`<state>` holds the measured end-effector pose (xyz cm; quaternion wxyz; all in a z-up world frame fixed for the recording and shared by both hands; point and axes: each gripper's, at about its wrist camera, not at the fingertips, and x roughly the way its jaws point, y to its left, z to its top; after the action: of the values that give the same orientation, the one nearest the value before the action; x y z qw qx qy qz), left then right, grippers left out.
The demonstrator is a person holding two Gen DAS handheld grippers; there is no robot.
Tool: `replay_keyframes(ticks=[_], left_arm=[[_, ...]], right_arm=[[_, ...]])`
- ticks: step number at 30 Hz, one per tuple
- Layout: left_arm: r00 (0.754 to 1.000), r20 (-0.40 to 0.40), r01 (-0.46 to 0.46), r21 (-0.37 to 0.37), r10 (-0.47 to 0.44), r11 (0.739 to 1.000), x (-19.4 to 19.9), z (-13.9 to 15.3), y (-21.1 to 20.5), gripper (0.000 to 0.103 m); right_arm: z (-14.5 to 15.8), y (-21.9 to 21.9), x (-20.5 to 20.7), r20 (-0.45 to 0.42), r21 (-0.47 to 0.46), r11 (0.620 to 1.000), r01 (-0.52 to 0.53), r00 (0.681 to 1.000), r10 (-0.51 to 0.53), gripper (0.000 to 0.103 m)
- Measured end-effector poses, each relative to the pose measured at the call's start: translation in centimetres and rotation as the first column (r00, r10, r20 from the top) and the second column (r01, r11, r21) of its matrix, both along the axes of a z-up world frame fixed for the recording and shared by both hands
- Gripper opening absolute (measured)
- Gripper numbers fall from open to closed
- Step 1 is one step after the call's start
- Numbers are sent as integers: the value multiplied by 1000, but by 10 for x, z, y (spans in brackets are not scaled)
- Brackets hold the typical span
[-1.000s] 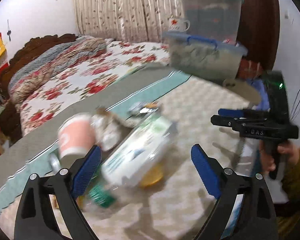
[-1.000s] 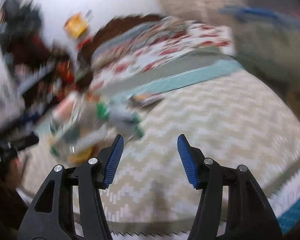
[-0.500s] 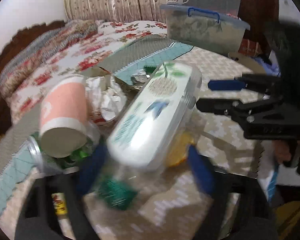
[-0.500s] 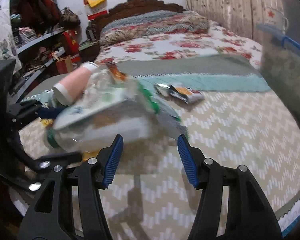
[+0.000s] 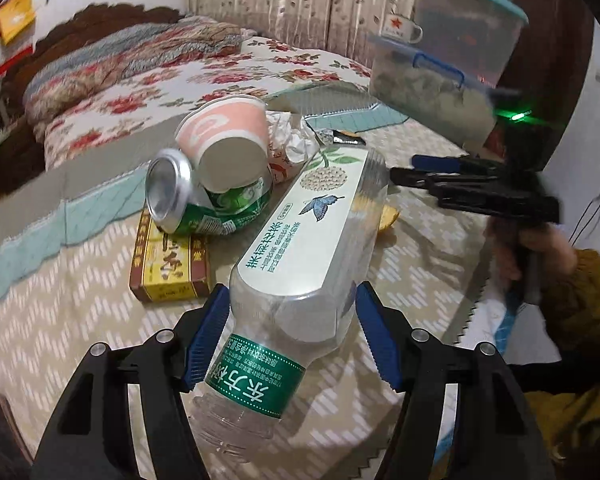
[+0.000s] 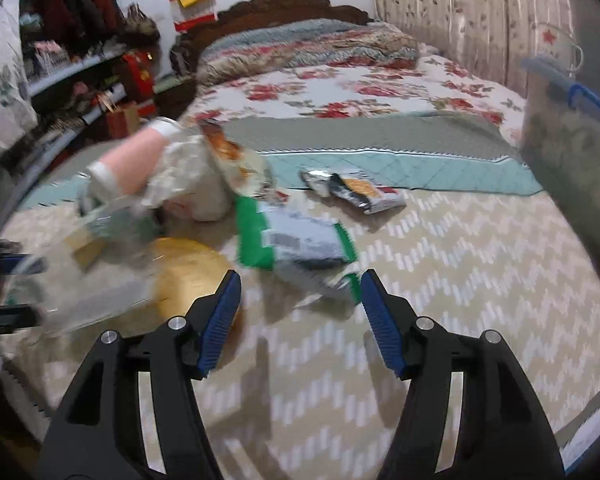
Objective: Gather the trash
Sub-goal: 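Grasp the clear water bottle with the left tool while the right tool grasps a green wrapper, then carry bottle and wrapper to the bin and release both into it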
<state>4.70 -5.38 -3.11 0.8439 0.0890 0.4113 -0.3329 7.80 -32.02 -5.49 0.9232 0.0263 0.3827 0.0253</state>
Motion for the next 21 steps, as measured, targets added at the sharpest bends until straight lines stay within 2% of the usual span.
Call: replay_keyframes(ticks=[4,7,8,9,12,15,21], left_arm=[[1000,-6,2,-38,-2,999,-1,12,0,61],[1000,27,-8,-18,9,1000,-6,19,-2,61],[1000,17,-5,-26,5,1000,-6,19,-2,61],[1000,1,-3,-37,3,999,-5,19,-3,61],[1000,-5,7,-41,-8,999,-6,22,-8,60],[999,-1,37,-54,-38,998,-6,27,-21,60],[989,0,145,-59,-145,988,-4,35,-79,60]], right_arm=[[-11,12,27,-63,-62,997,-49,997,46,70],[-17,13,39,-78,-51,997,-58,995,54,68],[-17,8,40,-74,-19,998,-56,996,54,48],[-18,2,40,-72,13,999,-52,996,53,18],[-13,-20,27,-31,110,994,-7,999,10,14],[-5,-42,-1,19,166,985,38,999,-42,14],[-6,-97,-72,56,278,947,163,981,-185,14]])
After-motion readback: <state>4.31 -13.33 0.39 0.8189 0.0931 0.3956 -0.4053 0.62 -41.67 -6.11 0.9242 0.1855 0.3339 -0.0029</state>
